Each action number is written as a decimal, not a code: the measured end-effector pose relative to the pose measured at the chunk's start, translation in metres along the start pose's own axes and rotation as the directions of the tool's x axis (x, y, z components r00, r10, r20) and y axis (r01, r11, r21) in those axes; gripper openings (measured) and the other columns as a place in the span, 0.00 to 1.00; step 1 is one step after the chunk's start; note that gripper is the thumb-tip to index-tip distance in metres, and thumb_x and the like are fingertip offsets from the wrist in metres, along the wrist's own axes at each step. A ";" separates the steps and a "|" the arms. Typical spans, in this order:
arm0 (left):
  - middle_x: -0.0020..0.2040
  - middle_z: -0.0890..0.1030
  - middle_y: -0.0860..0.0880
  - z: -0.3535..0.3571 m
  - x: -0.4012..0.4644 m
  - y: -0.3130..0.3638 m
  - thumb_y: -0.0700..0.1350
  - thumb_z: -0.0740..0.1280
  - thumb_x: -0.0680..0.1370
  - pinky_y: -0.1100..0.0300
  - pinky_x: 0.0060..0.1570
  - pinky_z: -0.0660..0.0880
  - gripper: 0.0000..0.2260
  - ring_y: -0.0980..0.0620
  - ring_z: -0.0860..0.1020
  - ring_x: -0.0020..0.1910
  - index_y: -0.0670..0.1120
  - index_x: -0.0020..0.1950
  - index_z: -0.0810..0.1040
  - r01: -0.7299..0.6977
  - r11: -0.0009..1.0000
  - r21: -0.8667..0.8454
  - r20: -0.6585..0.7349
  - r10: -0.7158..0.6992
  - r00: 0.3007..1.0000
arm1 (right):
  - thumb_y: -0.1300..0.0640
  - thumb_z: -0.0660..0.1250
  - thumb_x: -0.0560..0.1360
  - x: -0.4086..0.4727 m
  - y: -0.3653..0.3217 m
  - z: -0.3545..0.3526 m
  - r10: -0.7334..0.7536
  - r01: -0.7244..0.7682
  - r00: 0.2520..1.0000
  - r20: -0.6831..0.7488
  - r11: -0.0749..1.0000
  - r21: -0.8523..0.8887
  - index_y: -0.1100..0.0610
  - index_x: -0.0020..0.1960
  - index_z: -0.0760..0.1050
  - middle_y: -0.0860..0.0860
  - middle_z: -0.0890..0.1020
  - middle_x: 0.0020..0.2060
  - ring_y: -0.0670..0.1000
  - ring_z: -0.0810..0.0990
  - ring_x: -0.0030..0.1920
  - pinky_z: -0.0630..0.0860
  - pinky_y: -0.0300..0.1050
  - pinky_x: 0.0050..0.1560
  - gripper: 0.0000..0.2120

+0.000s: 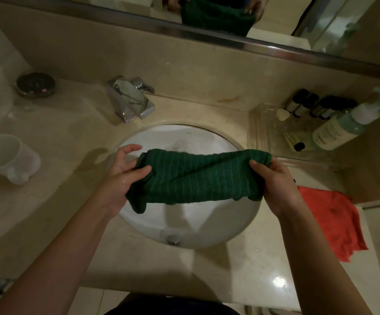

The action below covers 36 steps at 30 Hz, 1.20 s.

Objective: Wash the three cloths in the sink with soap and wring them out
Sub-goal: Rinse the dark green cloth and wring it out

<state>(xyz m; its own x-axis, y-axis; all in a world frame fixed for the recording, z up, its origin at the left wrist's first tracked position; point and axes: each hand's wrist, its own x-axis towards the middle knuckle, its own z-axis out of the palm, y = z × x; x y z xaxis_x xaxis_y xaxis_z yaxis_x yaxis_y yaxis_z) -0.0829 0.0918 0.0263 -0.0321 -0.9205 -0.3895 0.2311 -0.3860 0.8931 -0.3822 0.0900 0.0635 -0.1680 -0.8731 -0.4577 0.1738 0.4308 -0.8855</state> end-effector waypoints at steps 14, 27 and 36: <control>0.54 0.84 0.46 -0.005 0.005 -0.009 0.34 0.66 0.76 0.57 0.41 0.81 0.35 0.50 0.81 0.55 0.62 0.75 0.61 0.025 0.999 0.047 -0.045 -0.022 0.999 | 0.64 0.61 0.79 -0.009 -0.015 0.002 -0.036 0.034 0.999 -0.009 0.992 -0.125 0.56 0.50 0.77 0.52 0.83 0.45 0.50 0.83 0.47 0.80 0.41 0.42 0.07; 0.52 0.80 0.45 0.013 0.000 -0.003 0.31 0.62 0.79 0.52 0.37 0.78 0.34 0.48 0.80 0.47 0.64 0.75 0.60 0.023 0.996 0.082 -0.244 -0.002 0.970 | 0.60 0.62 0.79 -0.004 -0.021 0.002 -0.132 0.051 0.990 -0.046 0.643 -0.764 0.59 0.52 0.72 0.49 0.75 0.39 0.46 0.75 0.39 0.70 0.37 0.33 0.03; 0.57 0.81 0.52 0.080 -0.024 -0.008 0.50 0.69 0.77 0.53 0.58 0.76 0.12 0.51 0.80 0.56 0.58 0.60 0.78 0.179 0.982 0.063 -0.039 -0.176 0.984 | 0.54 0.57 0.81 -0.045 0.006 0.101 -0.029 0.384 0.923 0.384 0.127 -0.914 0.57 0.59 0.69 0.53 0.79 0.49 0.51 0.79 0.41 0.80 0.46 0.44 0.10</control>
<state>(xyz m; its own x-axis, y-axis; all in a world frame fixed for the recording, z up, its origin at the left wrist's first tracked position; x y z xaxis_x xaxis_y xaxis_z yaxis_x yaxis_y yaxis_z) -0.1614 0.1118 0.0464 -0.0345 -0.8348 -0.5494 0.1603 -0.5472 0.8215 -0.2751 0.1088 0.0863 0.2125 -0.9058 -0.3666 -0.9297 -0.0719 -0.3613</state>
